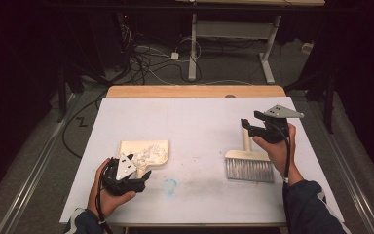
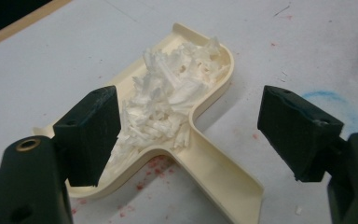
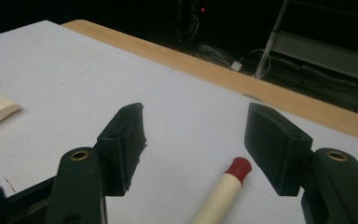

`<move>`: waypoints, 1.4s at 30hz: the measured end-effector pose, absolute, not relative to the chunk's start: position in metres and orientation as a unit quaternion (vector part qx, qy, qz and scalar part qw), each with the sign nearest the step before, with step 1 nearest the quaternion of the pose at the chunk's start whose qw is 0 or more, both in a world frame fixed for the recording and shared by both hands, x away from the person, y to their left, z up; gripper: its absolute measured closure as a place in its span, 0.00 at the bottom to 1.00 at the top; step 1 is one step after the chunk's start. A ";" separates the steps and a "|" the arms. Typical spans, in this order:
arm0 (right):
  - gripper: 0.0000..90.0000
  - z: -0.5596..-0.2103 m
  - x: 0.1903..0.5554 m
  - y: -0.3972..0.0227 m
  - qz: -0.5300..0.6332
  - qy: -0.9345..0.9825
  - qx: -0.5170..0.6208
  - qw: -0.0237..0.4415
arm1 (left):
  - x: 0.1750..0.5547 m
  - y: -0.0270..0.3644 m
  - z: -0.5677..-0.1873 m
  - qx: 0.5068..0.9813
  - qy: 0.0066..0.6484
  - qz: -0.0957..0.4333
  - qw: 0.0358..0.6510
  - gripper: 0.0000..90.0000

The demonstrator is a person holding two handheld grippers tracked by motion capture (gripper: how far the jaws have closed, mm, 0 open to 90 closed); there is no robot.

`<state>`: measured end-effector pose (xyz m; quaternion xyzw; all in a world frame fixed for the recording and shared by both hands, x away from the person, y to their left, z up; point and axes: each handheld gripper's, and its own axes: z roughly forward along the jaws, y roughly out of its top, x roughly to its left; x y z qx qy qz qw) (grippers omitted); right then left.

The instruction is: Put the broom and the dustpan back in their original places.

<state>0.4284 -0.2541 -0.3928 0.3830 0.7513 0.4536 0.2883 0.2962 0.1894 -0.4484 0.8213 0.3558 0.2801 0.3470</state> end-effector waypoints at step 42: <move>0.24 -0.387 0.318 -0.275 0.469 0.753 0.299 0.352 | 0.278 0.180 -0.460 0.831 0.322 0.294 0.345 0.21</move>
